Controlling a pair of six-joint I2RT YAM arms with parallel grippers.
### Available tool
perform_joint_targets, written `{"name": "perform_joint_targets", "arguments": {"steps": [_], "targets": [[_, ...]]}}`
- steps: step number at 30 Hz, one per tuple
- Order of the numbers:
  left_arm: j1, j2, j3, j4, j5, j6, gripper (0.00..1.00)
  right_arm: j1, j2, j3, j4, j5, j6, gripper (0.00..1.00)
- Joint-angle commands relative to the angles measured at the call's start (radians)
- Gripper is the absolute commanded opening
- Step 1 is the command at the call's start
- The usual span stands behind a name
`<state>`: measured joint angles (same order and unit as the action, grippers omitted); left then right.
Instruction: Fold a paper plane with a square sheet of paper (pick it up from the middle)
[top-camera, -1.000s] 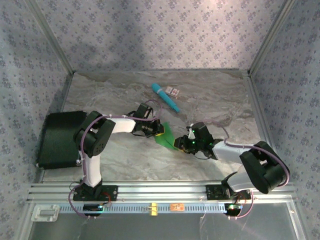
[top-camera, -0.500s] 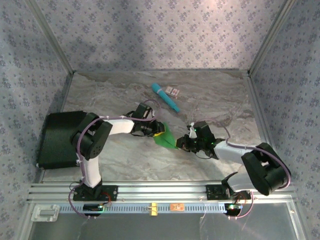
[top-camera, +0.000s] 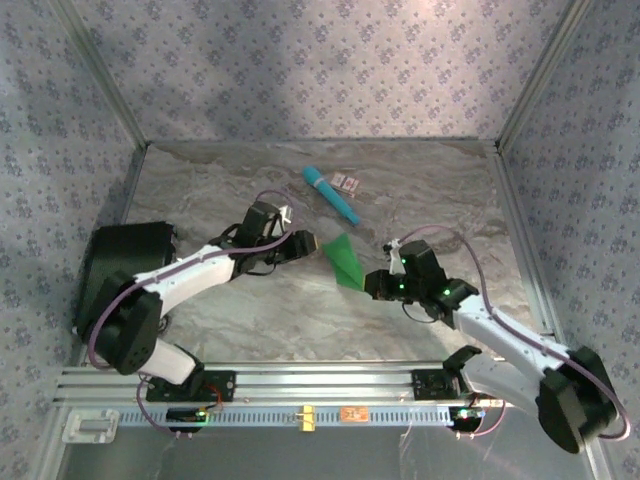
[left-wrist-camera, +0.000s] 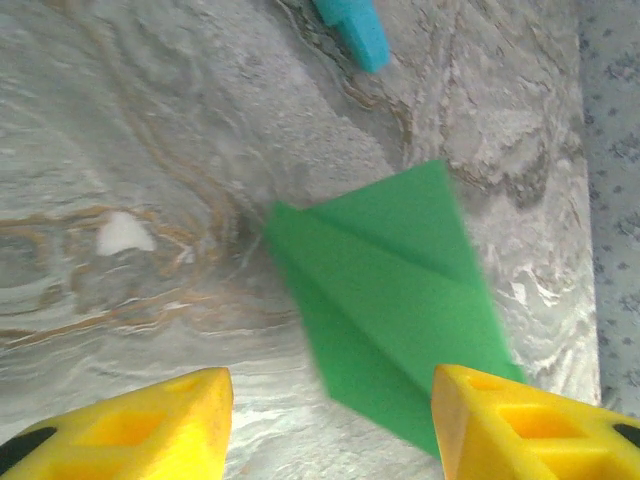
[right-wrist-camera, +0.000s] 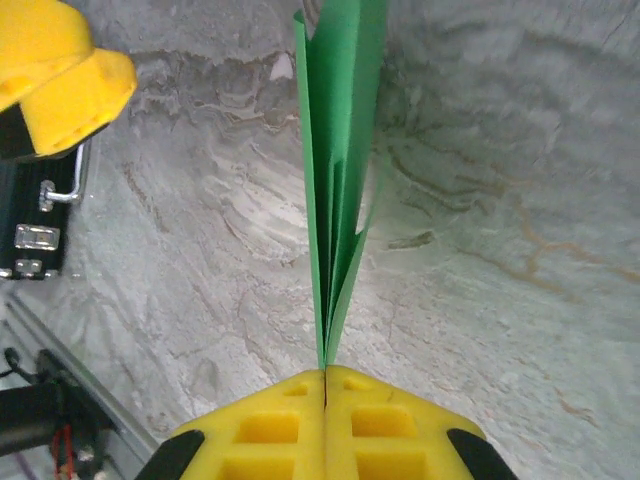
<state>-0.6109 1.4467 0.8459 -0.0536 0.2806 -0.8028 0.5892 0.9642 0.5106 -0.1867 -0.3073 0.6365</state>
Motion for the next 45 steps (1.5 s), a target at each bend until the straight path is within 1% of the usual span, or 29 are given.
{"name": "perform_joint_targets", "arguments": {"steps": [1, 3, 5, 8, 11, 16, 19, 22, 24, 27, 28, 31, 32, 37, 40, 43, 45], "targets": [[0.018, -0.072, -0.05, -0.04, -0.093, 0.021, 0.56, 0.059, -0.066, 0.078, -0.209, 0.214, -0.083, 0.06], [0.033, -0.121, -0.07, -0.044, -0.11, 0.024, 0.58, 0.115, -0.073, 0.12, -0.27, 0.308, -0.098, 0.05], [0.054, -0.166, -0.089, -0.059, -0.121, 0.033, 0.59, 0.191, -0.054, 0.18, -0.351, 0.43, -0.128, 0.05], [0.086, -0.218, -0.105, -0.086, -0.12, 0.053, 0.59, 0.313, 0.002, 0.274, -0.495, 0.681, -0.14, 0.04], [0.114, -0.259, -0.13, -0.102, -0.113, 0.056, 0.59, 0.414, 0.066, 0.347, -0.57, 0.856, -0.155, 0.04], [0.151, -0.34, -0.196, -0.103, -0.109, 0.058, 0.62, 0.554, 0.207, 0.45, -0.642, 1.122, -0.201, 0.03], [0.185, -0.375, -0.214, -0.121, -0.098, 0.063, 0.63, 0.624, 0.317, 0.518, -0.748, 1.265, -0.163, 0.01], [0.207, -0.39, -0.207, -0.134, -0.081, 0.075, 0.64, 0.67, 0.425, 0.588, -0.872, 1.353, -0.087, 0.0], [0.215, -0.389, -0.202, -0.135, -0.074, 0.08, 0.64, 0.689, 0.48, 0.624, -0.948, 1.389, -0.033, 0.0], [0.223, -0.381, -0.199, -0.143, -0.068, 0.082, 0.65, 0.7, 0.526, 0.647, -0.987, 1.39, -0.016, 0.0], [0.226, -0.382, -0.202, -0.144, -0.067, 0.08, 0.65, 0.703, 0.533, 0.651, -0.997, 1.389, 0.011, 0.0], [0.237, -0.388, -0.218, -0.141, -0.071, 0.072, 0.66, 0.708, 0.536, 0.641, -0.988, 1.381, 0.005, 0.0], [0.244, -0.387, -0.221, -0.147, -0.073, 0.067, 0.68, 0.71, 0.537, 0.637, -0.985, 1.378, 0.003, 0.0], [0.277, -0.39, -0.24, -0.155, -0.053, 0.041, 0.69, 0.716, 0.538, 0.62, -0.992, 1.374, 0.005, 0.0], [0.298, -0.388, -0.246, -0.157, -0.034, 0.028, 0.75, 0.718, 0.537, 0.607, -0.996, 1.371, 0.005, 0.0], [0.315, -0.379, -0.25, -0.155, -0.019, 0.024, 0.76, 0.719, 0.541, 0.597, -0.981, 1.355, 0.0, 0.0], [0.322, -0.373, -0.251, -0.154, -0.015, 0.02, 0.77, 0.716, 0.542, 0.583, -0.949, 1.34, -0.06, 0.0]]}}
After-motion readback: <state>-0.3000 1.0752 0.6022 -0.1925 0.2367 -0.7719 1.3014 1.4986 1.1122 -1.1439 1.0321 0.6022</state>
